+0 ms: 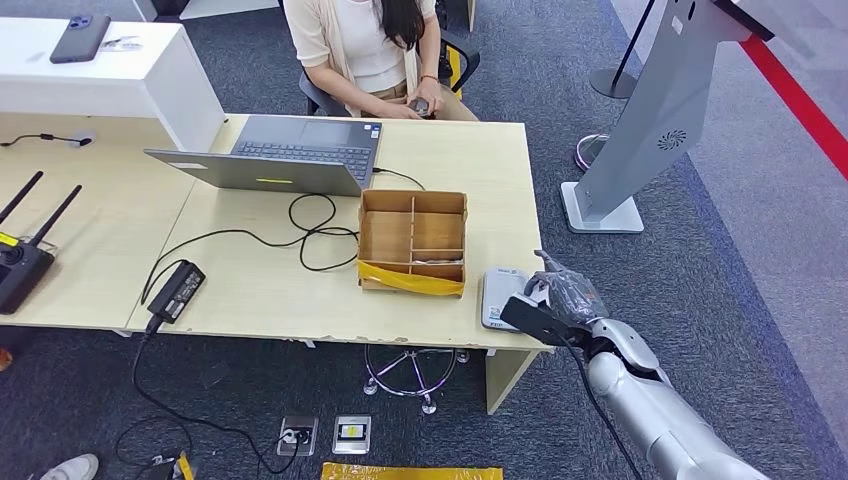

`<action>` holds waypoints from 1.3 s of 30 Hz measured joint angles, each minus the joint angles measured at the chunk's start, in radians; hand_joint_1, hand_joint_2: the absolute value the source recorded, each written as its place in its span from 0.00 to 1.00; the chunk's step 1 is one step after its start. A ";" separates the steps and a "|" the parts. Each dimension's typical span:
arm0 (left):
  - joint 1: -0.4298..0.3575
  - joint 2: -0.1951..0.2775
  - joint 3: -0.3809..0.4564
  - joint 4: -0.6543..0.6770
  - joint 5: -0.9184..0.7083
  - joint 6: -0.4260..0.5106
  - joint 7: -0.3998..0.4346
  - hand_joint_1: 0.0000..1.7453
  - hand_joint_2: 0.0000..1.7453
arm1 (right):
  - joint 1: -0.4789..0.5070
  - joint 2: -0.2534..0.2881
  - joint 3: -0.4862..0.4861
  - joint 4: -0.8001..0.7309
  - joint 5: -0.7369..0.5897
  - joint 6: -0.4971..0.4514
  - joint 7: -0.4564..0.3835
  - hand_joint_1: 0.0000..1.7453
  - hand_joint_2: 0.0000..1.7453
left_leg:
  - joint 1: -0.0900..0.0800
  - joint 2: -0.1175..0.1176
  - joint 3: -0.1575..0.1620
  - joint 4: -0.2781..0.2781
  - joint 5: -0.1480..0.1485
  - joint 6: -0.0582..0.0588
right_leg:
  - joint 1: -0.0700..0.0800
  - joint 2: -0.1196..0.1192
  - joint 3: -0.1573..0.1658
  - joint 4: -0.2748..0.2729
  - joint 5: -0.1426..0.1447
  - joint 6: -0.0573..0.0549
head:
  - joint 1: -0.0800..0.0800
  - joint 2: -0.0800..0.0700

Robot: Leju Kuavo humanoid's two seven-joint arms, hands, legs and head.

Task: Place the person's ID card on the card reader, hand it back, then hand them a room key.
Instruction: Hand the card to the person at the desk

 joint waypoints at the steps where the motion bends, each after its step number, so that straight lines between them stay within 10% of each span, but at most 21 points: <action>1: 0.000 0.000 -0.001 0.000 0.000 0.000 0.000 0.00 0.00 | 0.000 0.001 0.000 0.001 0.000 0.000 0.000 1.00 1.00 | 0.000 0.000 0.000 0.000 0.000 0.000 | 0.000 0.000 0.000 0.000 0.000 0.000 | 0.000 0.000; 39: 0.000 0.000 -0.005 0.000 0.008 0.006 0.003 0.00 0.00 | 0.010 0.043 0.002 0.044 0.027 0.005 0.004 1.00 1.00 | 0.000 0.001 0.001 0.000 0.000 0.000 | 0.000 0.002 0.000 0.000 0.000 0.000 | 0.000 0.000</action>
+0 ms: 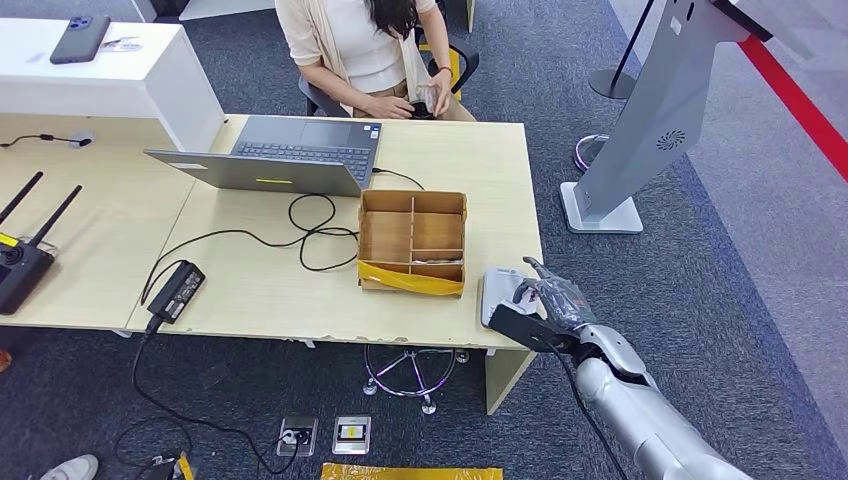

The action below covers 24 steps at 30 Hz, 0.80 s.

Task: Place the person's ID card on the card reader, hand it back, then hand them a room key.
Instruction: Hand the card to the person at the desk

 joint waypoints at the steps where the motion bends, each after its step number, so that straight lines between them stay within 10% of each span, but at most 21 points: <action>1: 0.000 0.000 -0.002 0.000 0.000 0.000 0.000 0.00 0.00 | 0.000 0.001 0.000 0.002 0.000 0.000 0.000 1.00 1.00 | 0.000 0.000 0.000 0.000 0.000 0.000 | 0.000 0.000 0.000 0.000 0.000 0.000 | 0.000 0.000; 24: -0.006 0.001 -0.027 0.000 -0.012 -0.017 -0.018 0.00 0.00 | -0.317 0.010 0.004 0.018 0.065 0.056 0.002 1.00 1.00 | 0.000 0.000 -0.002 0.001 0.001 0.000 | 0.000 0.001 -0.001 0.001 0.001 0.000 | 0.000 0.000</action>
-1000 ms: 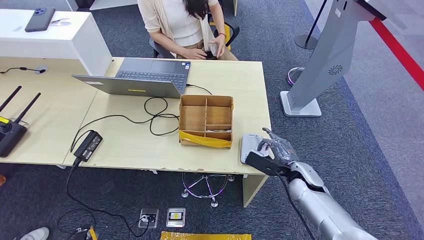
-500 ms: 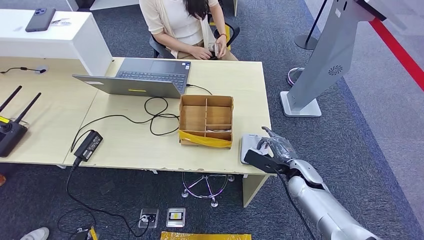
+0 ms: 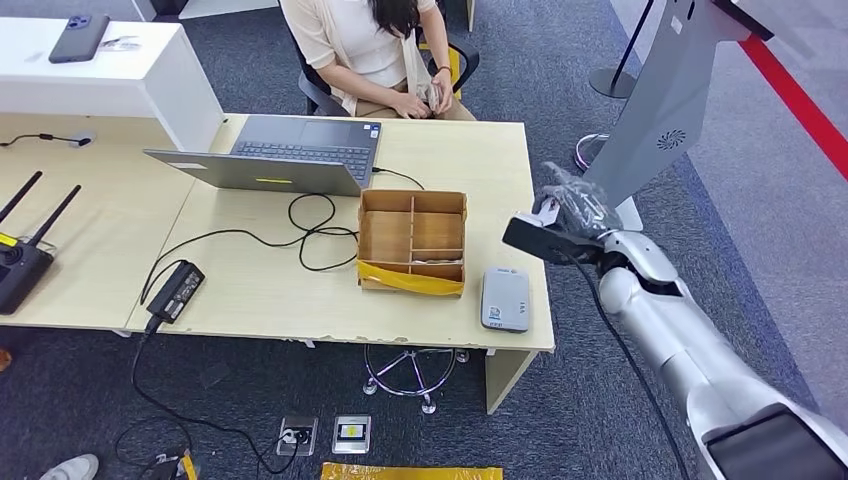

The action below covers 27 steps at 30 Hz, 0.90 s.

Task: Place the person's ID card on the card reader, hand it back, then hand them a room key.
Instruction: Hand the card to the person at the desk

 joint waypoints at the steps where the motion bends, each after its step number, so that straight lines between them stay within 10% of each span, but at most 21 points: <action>1: -0.002 0.000 -0.002 0.000 -0.001 0.000 0.000 0.00 0.00 | -0.028 0.006 0.000 0.001 0.005 0.007 0.003 1.00 1.00 | 0.000 0.000 0.000 0.000 0.000 0.000 | 0.000 0.000 0.000 0.000 0.000 0.000 | 0.000 0.000; 27: -0.018 -0.006 -0.043 0.000 -0.010 0.006 0.001 0.00 0.00 | -0.179 0.234 0.014 0.104 0.034 0.099 0.131 1.00 1.00 | 0.000 0.000 0.000 0.000 0.000 0.000 | 0.000 0.000 0.000 0.000 0.000 0.000 | 0.000 0.000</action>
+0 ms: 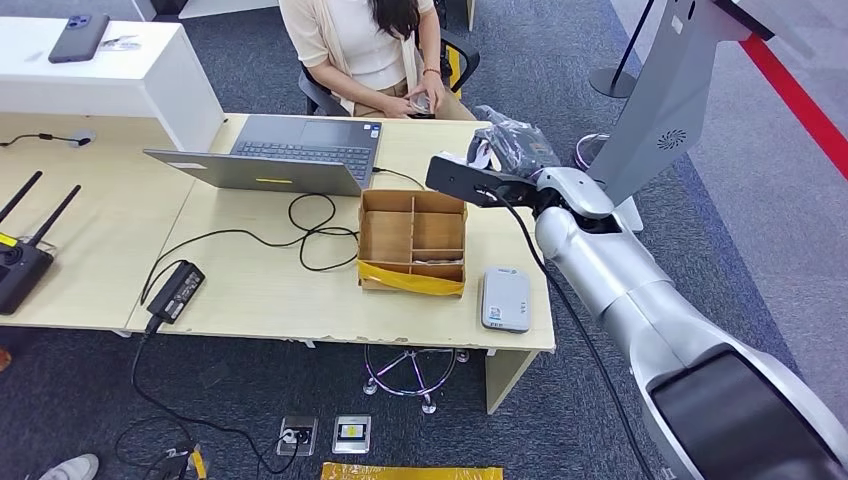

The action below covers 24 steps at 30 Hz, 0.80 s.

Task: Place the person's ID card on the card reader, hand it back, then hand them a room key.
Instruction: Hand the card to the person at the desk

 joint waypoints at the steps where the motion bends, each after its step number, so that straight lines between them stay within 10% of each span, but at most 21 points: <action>1: 0.000 0.000 -0.001 0.000 0.000 0.000 0.000 0.00 0.00 | 0.001 0.002 0.000 0.003 0.002 -0.001 0.000 1.00 1.00 | 0.000 0.000 0.000 0.000 0.000 0.000 | 0.000 0.000 0.000 0.000 0.000 0.000 | 0.000 0.000; 24: 0.006 0.000 -0.020 0.005 0.007 -0.006 0.001 0.00 0.00 | 0.010 0.034 0.002 0.049 0.047 -0.005 -0.002 1.00 1.00 | 0.000 0.000 0.000 0.000 0.000 0.000 | 0.000 0.000 0.000 0.000 0.000 0.000 | 0.000 0.000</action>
